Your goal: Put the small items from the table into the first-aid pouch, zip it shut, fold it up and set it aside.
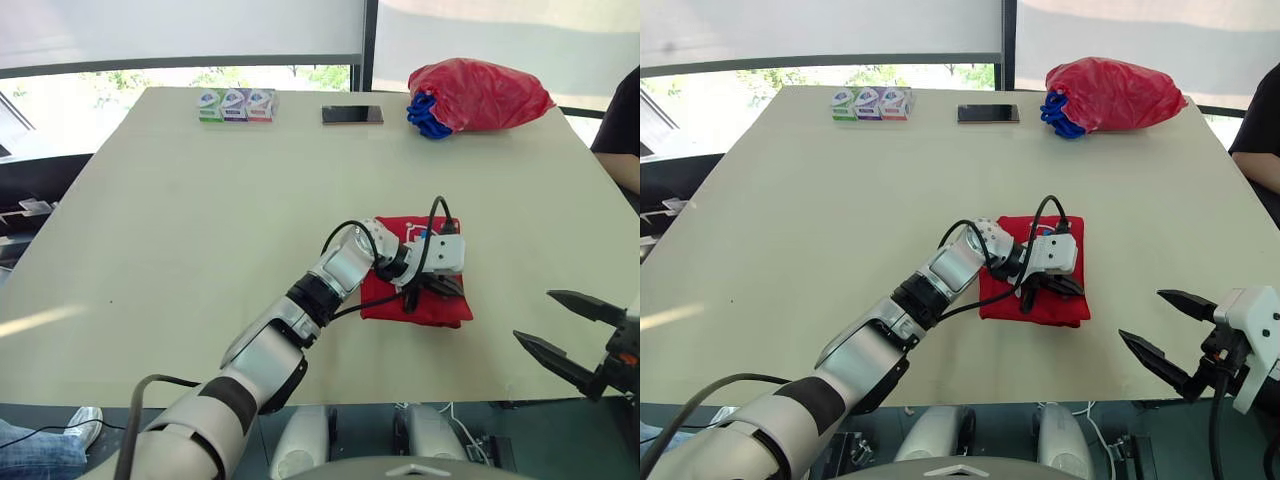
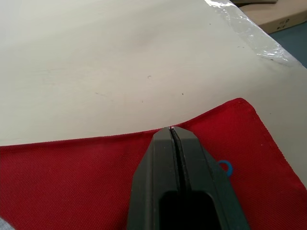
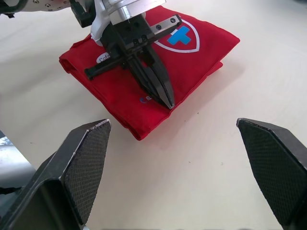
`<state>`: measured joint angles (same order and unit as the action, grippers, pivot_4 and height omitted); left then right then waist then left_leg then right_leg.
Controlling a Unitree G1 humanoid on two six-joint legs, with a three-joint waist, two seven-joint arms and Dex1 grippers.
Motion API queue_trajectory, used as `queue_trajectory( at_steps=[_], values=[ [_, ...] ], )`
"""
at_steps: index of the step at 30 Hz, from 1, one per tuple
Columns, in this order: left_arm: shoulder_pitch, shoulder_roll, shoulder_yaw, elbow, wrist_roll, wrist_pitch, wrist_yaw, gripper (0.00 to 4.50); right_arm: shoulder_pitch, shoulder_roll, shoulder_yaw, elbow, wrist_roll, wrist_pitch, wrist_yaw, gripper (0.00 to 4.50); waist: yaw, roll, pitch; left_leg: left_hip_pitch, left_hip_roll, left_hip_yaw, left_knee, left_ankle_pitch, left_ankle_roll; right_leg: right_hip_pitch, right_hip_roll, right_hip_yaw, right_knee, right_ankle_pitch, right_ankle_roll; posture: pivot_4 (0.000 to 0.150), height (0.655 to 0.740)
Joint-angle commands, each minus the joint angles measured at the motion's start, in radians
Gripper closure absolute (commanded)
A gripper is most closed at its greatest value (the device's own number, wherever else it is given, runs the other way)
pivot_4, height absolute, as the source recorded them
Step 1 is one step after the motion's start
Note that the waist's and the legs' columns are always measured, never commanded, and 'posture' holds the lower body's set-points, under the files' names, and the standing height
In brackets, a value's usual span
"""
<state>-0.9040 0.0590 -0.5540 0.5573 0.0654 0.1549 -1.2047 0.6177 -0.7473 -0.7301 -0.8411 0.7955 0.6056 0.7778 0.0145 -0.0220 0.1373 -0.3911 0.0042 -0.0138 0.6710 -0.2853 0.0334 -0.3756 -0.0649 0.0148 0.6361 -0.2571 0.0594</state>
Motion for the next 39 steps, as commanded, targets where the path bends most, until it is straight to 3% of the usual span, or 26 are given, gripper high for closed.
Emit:
queue_trajectory(
  at_steps=[1, 6, 9, 17, 23, 28, 32, 38, 39],
  values=[
    [-0.002, 0.000, 0.033, 0.005, -0.017, 0.036, 0.001, 4.42, -0.007, -0.003, -0.038, -0.003, 0.007, -0.020, 0.008, 0.00, 0.000, 0.000, 0.000, 0.000, 0.000, 0.000, 0.000, 0.000, 0.000, 0.000, 0.000, 0.000, 0.000, 0.000, 0.000, 0.150, 0.7400],
    [-0.127, -0.001, 0.145, 0.056, -0.057, 0.021, 0.058, 4.42, -0.018, -0.001, -0.035, 0.013, 0.003, -0.023, 0.009, 0.00, 0.000, -0.001, 0.002, -0.001, 0.000, 0.000, 0.000, 0.000, 0.000, -0.001, 0.000, 0.000, 0.000, 0.000, 0.000, 0.150, 0.7400],
    [-0.209, 0.000, 0.193, 0.183, -0.060, -0.009, 0.089, 4.42, -0.024, -0.002, -0.029, 0.023, -0.001, -0.025, 0.013, 0.00, 0.000, -0.001, 0.002, -0.002, -0.001, 0.000, 0.000, 0.000, 0.000, -0.002, 0.000, -0.001, 0.000, 0.000, 0.000, 0.150, 0.7400],
    [-0.278, -0.036, 0.148, 0.507, 0.064, -0.144, 0.131, 4.42, -0.048, -0.003, -0.016, 0.037, -0.011, -0.030, 0.015, 0.00, 0.002, -0.002, 0.003, -0.003, -0.001, -0.001, 0.000, 0.000, 0.000, -0.002, 0.000, -0.001, 0.000, -0.001, 0.001, 0.150, 0.7400],
    [-0.249, -0.058, 0.095, 0.597, 0.151, -0.203, 0.080, 4.42, -0.048, 0.008, -0.022, 0.036, -0.013, -0.031, 0.021, 0.00, 0.002, -0.002, 0.001, -0.003, -0.002, -0.001, 0.000, 0.000, 0.000, -0.001, 0.000, -0.001, -0.001, -0.001, 0.001, 0.150, 0.7400],
    [-0.241, -0.046, 0.140, 0.596, 0.144, -0.258, 0.112, 4.42, -0.049, 0.018, -0.011, 0.037, -0.018, -0.036, 0.019, 0.00, 0.001, -0.002, 0.000, -0.002, -0.001, -0.001, 0.000, 0.000, 0.000, -0.001, 0.000, -0.001, 0.000, -0.001, 0.001, 0.150, 0.7400],
    [-0.253, -0.028, 0.262, 0.543, 0.039, -0.310, 0.093, 4.42, -0.075, 0.023, 0.011, 0.044, -0.005, -0.031, 0.003, 0.00, 0.000, -0.002, 0.000, -0.002, -0.001, -0.001, 0.000, 0.000, 0.000, -0.001, 0.000, -0.001, 0.000, -0.001, 0.001, 0.150, 0.7400],
    [-0.201, 0.090, 0.428, 0.312, -0.151, -0.308, -0.049, 4.42, -0.174, 0.028, 0.105, 0.085, 0.017, 0.006, -0.063, 0.00, -0.007, -0.002, 0.003, -0.003, 0.000, -0.001, 0.000, 0.000, 0.000, -0.003, 0.001, 0.000, 0.002, -0.001, 0.001, 0.150, 0.7400],
    [-0.181, 0.118, 0.451, 0.260, -0.182, -0.285, -0.065, 4.20, -0.194, 0.020, 0.131, 0.097, 0.007, 0.009, -0.067, 0.00, -0.010, -0.001, 0.003, -0.002, 0.000, -0.001, 0.000, 0.000, 0.000, -0.003, 0.001, 0.000, 0.002, -0.001, 0.001, 0.150, 0.7400]
  ],
)
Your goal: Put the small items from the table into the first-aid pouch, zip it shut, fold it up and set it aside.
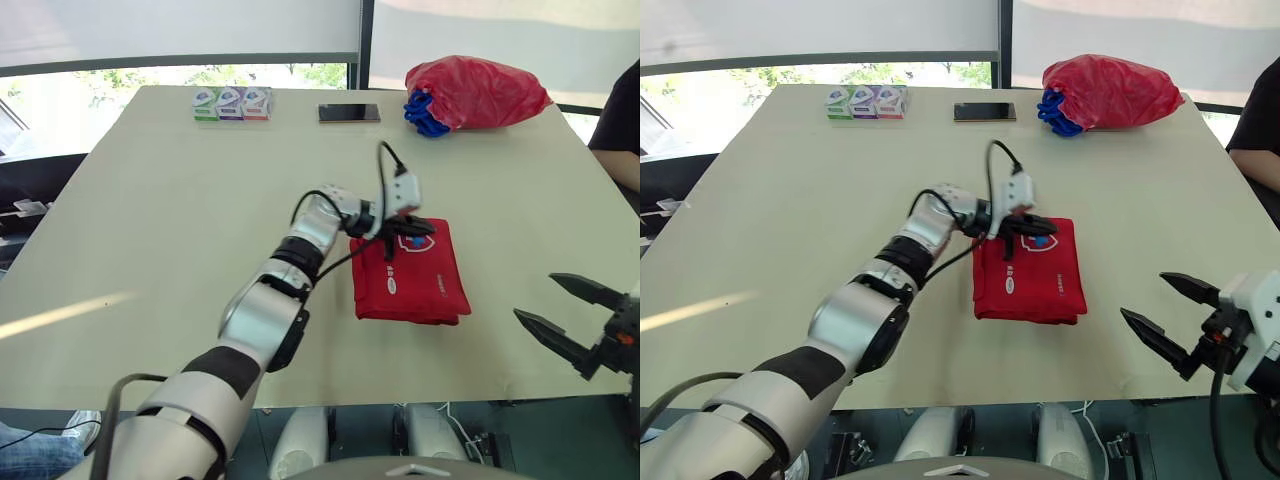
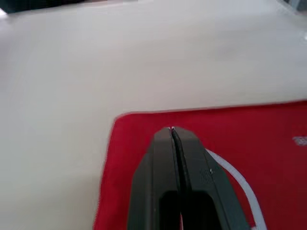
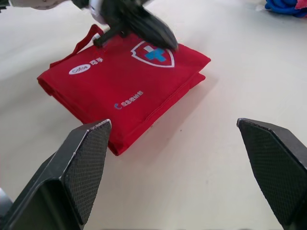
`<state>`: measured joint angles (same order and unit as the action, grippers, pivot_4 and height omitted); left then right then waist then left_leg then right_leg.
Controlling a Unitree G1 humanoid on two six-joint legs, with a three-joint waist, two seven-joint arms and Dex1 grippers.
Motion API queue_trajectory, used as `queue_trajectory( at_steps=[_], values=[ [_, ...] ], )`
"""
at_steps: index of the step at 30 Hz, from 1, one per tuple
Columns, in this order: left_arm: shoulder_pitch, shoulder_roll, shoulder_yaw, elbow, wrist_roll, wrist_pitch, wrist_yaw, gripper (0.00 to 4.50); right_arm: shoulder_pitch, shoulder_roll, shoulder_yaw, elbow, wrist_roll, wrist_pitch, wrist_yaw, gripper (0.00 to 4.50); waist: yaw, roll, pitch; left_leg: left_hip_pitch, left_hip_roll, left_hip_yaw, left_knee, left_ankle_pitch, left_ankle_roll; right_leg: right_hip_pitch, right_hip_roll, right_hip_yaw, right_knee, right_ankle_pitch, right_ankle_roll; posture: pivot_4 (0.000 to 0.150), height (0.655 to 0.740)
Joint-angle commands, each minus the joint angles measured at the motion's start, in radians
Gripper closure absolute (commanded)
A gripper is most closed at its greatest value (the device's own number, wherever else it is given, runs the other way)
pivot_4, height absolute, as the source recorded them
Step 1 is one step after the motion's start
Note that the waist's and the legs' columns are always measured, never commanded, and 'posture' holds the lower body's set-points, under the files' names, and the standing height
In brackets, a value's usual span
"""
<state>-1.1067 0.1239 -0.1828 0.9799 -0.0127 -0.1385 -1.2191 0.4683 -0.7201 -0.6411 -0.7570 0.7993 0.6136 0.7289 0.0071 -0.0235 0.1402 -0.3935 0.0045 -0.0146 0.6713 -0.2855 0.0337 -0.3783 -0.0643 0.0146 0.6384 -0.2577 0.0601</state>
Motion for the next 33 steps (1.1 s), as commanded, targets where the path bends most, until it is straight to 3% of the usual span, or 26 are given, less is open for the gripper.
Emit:
queue_trajectory(
  at_steps=[1, 2, 9, 10, 14, 17, 25, 27, 28, 33],
  values=[
    [0.044, 0.081, 0.100, -0.215, -0.127, 0.024, -0.055, 3.88, -0.063, -0.015, 0.067, 0.026, -0.002, 0.008, -0.017, 0.00, -0.005, 0.000, 0.000, 0.000, 0.000, 0.000, 0.000, 0.000, 0.000, 0.000, 0.000, 0.000, 0.000, 0.000, 0.000, 0.150, 0.7400],
    [0.076, 0.117, 0.115, -0.280, -0.153, 0.035, -0.079, 3.60, -0.088, -0.024, 0.093, 0.044, -0.002, 0.019, -0.016, 0.00, -0.005, 0.001, 0.000, 0.001, 0.001, 0.000, 0.000, 0.000, 0.000, 0.000, 0.000, 0.001, 0.000, 0.000, 0.000, 0.150, 0.7400],
    [0.321, 0.366, 0.223, -0.801, -0.403, 0.299, -0.195, 0.36, -0.368, -0.034, 0.293, 0.276, -0.010, 0.094, -0.015, 0.00, -0.021, 0.002, 0.001, 0.001, 0.002, 0.001, 0.001, 0.000, 0.000, 0.000, -0.001, 0.001, 0.001, 0.000, 0.000, 0.150, 0.7400],
    [0.355, 0.400, 0.225, -0.860, -0.422, 0.326, -0.201, 0.08, -0.399, -0.036, 0.315, 0.310, -0.015, 0.107, -0.011, 0.00, -0.019, 0.002, 0.001, 0.001, 0.003, 0.000, 0.001, 0.000, 0.000, 0.000, -0.001, 0.001, 0.001, 0.000, 0.000, 0.150, 0.7400],
    [0.493, 0.585, 0.259, -1.109, -0.531, 0.503, -0.234, 0.08, -0.558, -0.030, 0.427, 0.482, -0.036, 0.194, -0.003, 0.00, -0.015, 0.002, 0.002, 0.001, 0.002, 0.000, 0.001, 0.000, 0.000, 0.001, -0.001, 0.001, 0.001, 0.000, 0.000, 0.150, 0.7400],
    [0.543, 0.703, 0.316, -1.196, -0.582, 0.576, -0.223, 0.08, -0.684, -0.015, 0.505, 0.604, -0.056, 0.236, 0.031, 0.00, -0.017, 0.002, 0.004, 0.001, 0.002, 0.001, 0.001, 0.000, 0.000, 0.001, -0.001, 0.001, 0.001, 0.000, 0.000, 0.150, 0.7400],
    [0.607, 0.760, 0.411, -1.291, -0.678, 0.667, -0.106, 0.08, -0.881, 0.065, 0.684, 0.786, -0.088, 0.370, 0.117, 0.00, -0.019, 0.002, 0.005, 0.002, 0.002, 0.001, 0.001, 0.000, 0.000, 0.001, -0.001, 0.001, 0.001, 0.000, 0.000, 0.150, 0.7400],
    [0.611, 0.763, 0.416, -1.311, -0.695, 0.680, -0.081, 0.00, -0.900, 0.086, 0.699, 0.787, -0.085, 0.393, 0.127, 0.95, -0.020, 0.002, 0.005, 0.002, 0.002, 0.001, 0.001, 0.000, 0.000, 0.000, 0.000, 0.001, 0.002, 0.000, 0.000, 0.150, 0.7400],
    [0.614, 0.765, 0.419, -1.321, -0.704, 0.687, -0.072, 0.00, -0.904, 0.099, 0.693, 0.787, -0.076, 0.406, 0.126, 1.08, -0.021, 0.002, 0.005, 0.002, 0.002, 0.001, 0.001, 0.000, 0.000, 0.000, 0.000, 0.001, 0.002, 0.000, 0.000, 0.150, 0.7400],
    [0.636, 0.781, 0.426, -1.350, -0.733, 0.708, -0.049, 0.00, -0.899, 0.144, 0.612, 0.780, -0.040, 0.442, 0.092, 3.31, -0.021, 0.002, 0.005, 0.003, 0.002, 0.001, 0.000, 0.000, 0.000, 0.000, 0.000, 0.002, 0.002, 0.000, 0.000, 0.150, 0.7400]
  ],
)
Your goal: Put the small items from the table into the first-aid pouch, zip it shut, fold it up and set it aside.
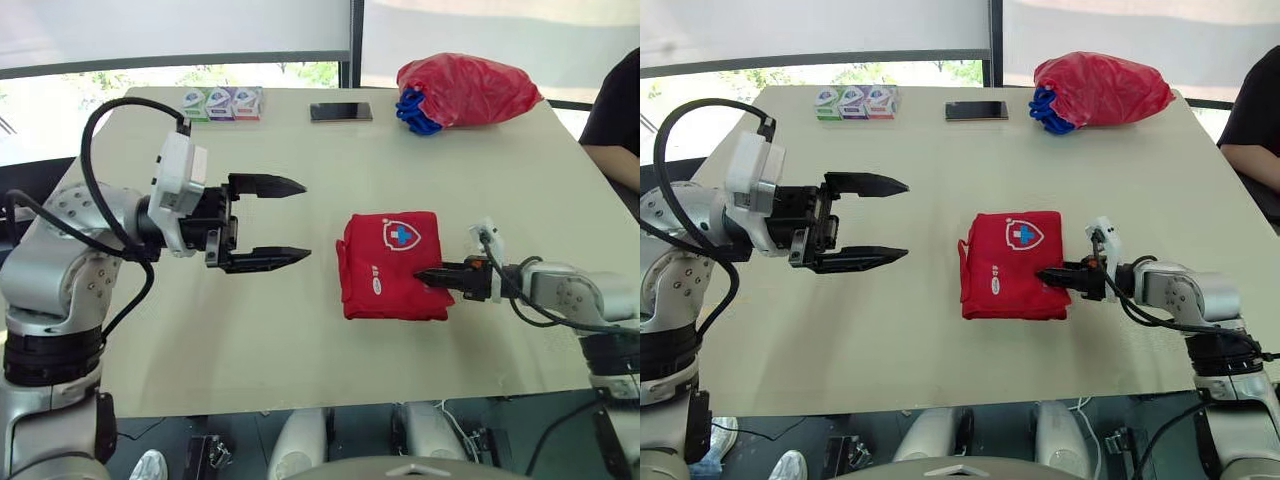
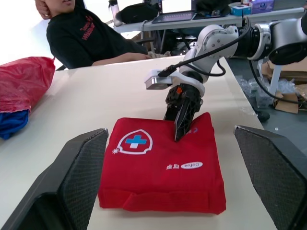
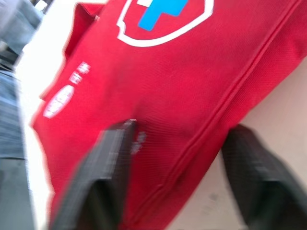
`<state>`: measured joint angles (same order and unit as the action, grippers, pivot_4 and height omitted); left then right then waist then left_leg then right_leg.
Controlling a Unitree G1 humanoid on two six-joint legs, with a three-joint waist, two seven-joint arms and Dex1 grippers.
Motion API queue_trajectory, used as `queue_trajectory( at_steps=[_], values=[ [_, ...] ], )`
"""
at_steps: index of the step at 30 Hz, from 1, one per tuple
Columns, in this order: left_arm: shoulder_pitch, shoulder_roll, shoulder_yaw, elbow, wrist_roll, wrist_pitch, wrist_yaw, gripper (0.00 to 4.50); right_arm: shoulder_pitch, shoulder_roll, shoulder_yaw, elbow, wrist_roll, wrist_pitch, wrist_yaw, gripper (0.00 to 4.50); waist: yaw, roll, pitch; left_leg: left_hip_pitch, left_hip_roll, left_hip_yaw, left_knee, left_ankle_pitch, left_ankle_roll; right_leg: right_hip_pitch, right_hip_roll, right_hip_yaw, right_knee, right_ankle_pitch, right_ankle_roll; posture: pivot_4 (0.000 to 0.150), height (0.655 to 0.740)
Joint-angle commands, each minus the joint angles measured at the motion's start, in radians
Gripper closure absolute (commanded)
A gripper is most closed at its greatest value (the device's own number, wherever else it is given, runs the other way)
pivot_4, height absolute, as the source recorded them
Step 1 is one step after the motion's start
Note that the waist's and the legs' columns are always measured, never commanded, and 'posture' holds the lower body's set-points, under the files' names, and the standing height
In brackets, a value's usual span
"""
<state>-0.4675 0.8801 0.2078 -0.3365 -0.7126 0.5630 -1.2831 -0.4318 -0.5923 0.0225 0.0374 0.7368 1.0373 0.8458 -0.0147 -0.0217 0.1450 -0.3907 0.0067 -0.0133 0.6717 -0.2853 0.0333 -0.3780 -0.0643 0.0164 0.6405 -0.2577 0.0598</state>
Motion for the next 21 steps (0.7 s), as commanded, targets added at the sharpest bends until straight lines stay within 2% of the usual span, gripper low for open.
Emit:
queue_trajectory(
  at_steps=[1, 3, 4, 7, 15, 21],
  values=[
    [-0.003, 0.025, 0.033, -0.032, -0.033, 0.006, 0.017, 0.00, 0.000, 0.030, -0.079, -0.009, 0.031, 0.023, -0.043, 3.62, 0.001, 0.000, 0.000, 0.000, 0.000, 0.000, 0.000, 0.000, 0.000, 0.000, 0.000, 0.000, 0.000, 0.000, 0.000, 0.150, 0.7400],
    [-0.003, 0.025, 0.023, -0.028, -0.033, 0.007, 0.022, 0.00, -0.010, 0.064, -0.159, 0.011, 0.048, 0.012, -0.104, 4.39, 0.001, 0.000, 0.000, 0.000, 0.000, 0.000, 0.000, 0.000, 0.000, 0.000, 0.000, 0.000, 0.000, 0.000, 0.000, 0.150, 0.7400],
    [-0.004, 0.024, 0.017, -0.025, -0.035, 0.009, 0.025, 0.00, -0.019, 0.080, -0.204, 0.026, 0.049, -0.007, -0.142, 4.47, 0.001, 0.001, 0.000, 0.000, 0.000, 0.000, 0.000, 0.000, 0.000, 0.000, 0.000, 0.000, 0.000, 0.000, 0.000, 0.150, 0.7400],
    [-0.005, 0.027, 0.001, -0.020, -0.044, 0.025, 0.025, 0.00, -0.043, 0.118, -0.314, 0.057, 0.052, -0.050, -0.246, 4.47, 0.007, 0.001, 0.001, 0.000, -0.001, 0.001, 0.000, 0.000, 0.000, 0.000, 0.000, 0.000, 0.000, 0.000, 0.000, 0.150, 0.7400],
    [-0.066, -0.014, -0.050, -0.010, -0.063, 0.060, 0.059, 0.00, -0.168, 0.247, -0.645, 0.214, 0.015, -0.316, -0.716, 4.47, 0.001, 0.002, 0.002, 0.000, -0.002, 0.002, -0.001, 0.003, -0.005, -0.001, 0.000, 0.001, 0.000, 0.000, 0.000, 0.150, 0.7400],
    [-0.131, -0.052, -0.044, 0.009, -0.092, 0.085, 0.103, 0.00, -0.274, 0.298, -0.755, 0.382, 0.021, -0.526, -0.832, 4.47, -0.004, 0.004, 0.003, 0.000, -0.002, 0.004, -0.002, 0.003, -0.005, -0.002, 0.000, 0.003, 0.001, 0.000, 0.000, 0.150, 0.7400]
  ],
)
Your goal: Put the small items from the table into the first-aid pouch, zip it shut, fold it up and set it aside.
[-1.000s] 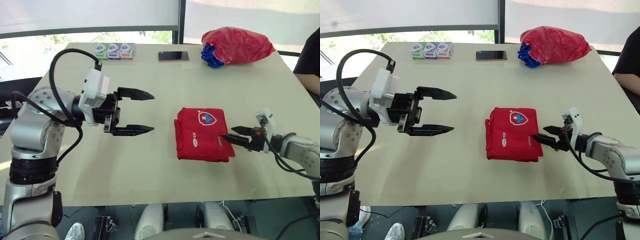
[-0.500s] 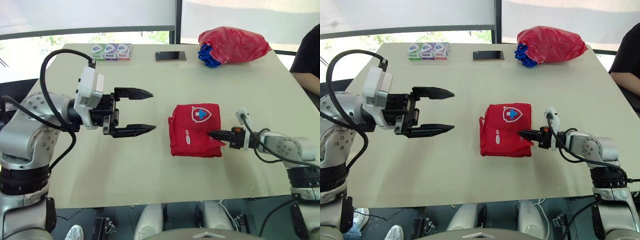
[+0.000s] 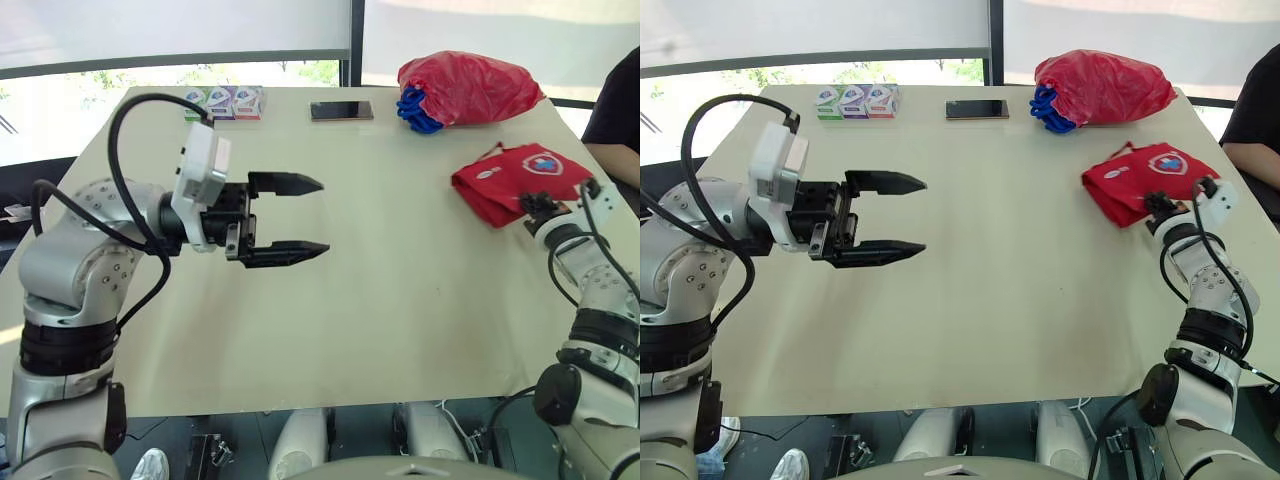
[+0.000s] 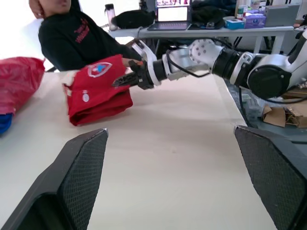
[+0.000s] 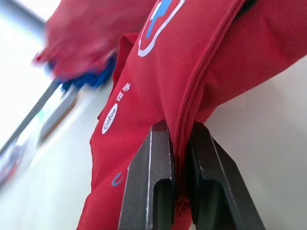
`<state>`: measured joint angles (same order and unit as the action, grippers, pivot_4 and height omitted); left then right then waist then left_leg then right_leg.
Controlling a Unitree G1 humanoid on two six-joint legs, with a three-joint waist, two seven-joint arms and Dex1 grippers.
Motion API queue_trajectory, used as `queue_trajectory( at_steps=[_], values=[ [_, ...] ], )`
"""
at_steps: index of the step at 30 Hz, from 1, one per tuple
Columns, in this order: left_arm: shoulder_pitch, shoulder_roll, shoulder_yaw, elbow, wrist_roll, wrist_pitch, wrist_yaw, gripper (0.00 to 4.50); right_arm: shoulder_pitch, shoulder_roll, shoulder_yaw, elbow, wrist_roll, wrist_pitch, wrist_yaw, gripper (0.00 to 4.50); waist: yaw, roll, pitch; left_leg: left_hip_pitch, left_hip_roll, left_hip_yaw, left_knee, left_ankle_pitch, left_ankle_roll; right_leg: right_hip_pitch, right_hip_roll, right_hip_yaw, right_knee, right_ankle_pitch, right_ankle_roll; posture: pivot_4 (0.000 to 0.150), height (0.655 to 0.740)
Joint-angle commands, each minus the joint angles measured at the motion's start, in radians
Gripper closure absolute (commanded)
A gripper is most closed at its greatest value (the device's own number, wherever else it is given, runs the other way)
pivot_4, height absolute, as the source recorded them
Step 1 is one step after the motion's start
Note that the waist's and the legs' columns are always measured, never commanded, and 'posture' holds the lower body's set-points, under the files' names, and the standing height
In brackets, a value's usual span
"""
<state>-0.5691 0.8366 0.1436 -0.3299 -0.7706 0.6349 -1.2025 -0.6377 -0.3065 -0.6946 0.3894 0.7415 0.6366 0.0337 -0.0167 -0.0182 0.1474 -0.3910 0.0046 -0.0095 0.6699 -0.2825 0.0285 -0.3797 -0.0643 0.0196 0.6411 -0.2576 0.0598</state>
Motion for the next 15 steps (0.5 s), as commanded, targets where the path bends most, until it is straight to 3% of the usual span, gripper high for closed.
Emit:
queue_trajectory(
  at_steps=[1, 4, 7, 10, 11, 12, 13, 14, 15],
  values=[
    [-0.033, -0.011, 0.020, 0.007, -0.039, 0.017, 0.026, 0.00, -0.083, 0.021, -0.039, 0.049, 0.018, -0.145, -0.020, 4.47, -0.004, 0.001, 0.000, 0.000, 0.000, 0.001, 0.000, 0.000, 0.000, 0.000, 0.000, 0.001, 0.000, 0.000, 0.000, 0.150, 0.7400],
    [-0.018, -0.013, 0.006, 0.022, -0.019, 0.004, 0.022, 0.00, -0.098, 0.051, -0.032, 0.072, 0.023, -0.177, -0.021, 4.47, -0.019, 0.001, 0.000, 0.002, 0.000, 0.002, -0.001, 0.000, 0.000, 0.000, 0.000, 0.002, 0.000, 0.000, 0.000, 0.150, 0.7400],
    [-0.001, -0.008, 0.002, 0.034, -0.005, -0.003, 0.015, 0.00, -0.079, 0.084, -0.048, 0.039, 0.049, -0.199, -0.036, 3.31, -0.025, 0.001, 0.001, 0.002, 0.001, 0.002, -0.002, 0.000, 0.000, 0.000, 0.001, 0.002, 0.001, 0.000, 0.000, 0.150, 0.7400],
    [0.005, -0.013, 0.007, 0.044, -0.007, 0.000, 0.025, 0.00, -0.035, 0.095, -0.039, -0.028, 0.076, -0.171, -0.044, 1.76, -0.022, 0.001, 0.001, 0.002, 0.002, 0.002, -0.002, 0.000, 0.000, 0.000, 0.000, 0.002, 0.001, 0.000, 0.000, 0.150, 0.7400],
    [0.015, -0.013, 0.004, 0.051, 0.015, -0.018, 0.028, 0.00, -0.003, 0.092, -0.026, -0.072, 0.084, -0.140, -0.045, 1.76, -0.019, 0.001, 0.000, 0.002, 0.002, 0.002, -0.002, 0.000, 0.000, 0.000, 0.000, 0.002, 0.001, 0.000, 0.000, 0.150, 0.7400],
    [0.026, -0.012, -0.001, 0.059, 0.039, -0.037, 0.033, 0.00, 0.028, 0.090, -0.017, -0.119, 0.097, -0.108, -0.047, 1.10, -0.018, 0.001, 0.000, 0.002, 0.002, 0.002, -0.002, 0.000, 0.000, 0.000, 0.000, 0.002, 0.001, 0.000, 0.000, 0.150, 0.7400],
    [0.037, -0.011, -0.001, 0.067, 0.056, -0.050, 0.036, 0.00, 0.064, 0.086, -0.007, -0.171, 0.113, -0.072, -0.050, 0.88, -0.016, 0.002, 0.000, 0.002, 0.002, 0.002, -0.002, 0.000, 0.000, 0.001, 0.000, 0.002, 0.001, 0.000, 0.000, 0.150, 0.7400],
    [0.050, -0.012, 0.002, 0.073, 0.067, -0.057, 0.044, 0.00, 0.101, 0.078, 0.006, -0.222, 0.125, -0.038, -0.046, 0.12, -0.016, 0.002, 0.000, 0.002, 0.002, 0.001, -0.002, 0.000, 0.000, 0.001, 0.000, 0.002, 0.001, 0.000, 0.000, 0.150, 0.7400],
    [0.065, -0.015, 0.009, 0.077, 0.073, -0.059, 0.056, 0.00, 0.140, 0.069, 0.018, -0.273, 0.138, -0.007, -0.041, 0.12, -0.016, 0.002, 0.000, 0.002, 0.002, 0.001, -0.002, 0.000, 0.000, 0.001, 0.000, 0.002, 0.001, 0.000, 0.000, 0.150, 0.7400]
  ],
)
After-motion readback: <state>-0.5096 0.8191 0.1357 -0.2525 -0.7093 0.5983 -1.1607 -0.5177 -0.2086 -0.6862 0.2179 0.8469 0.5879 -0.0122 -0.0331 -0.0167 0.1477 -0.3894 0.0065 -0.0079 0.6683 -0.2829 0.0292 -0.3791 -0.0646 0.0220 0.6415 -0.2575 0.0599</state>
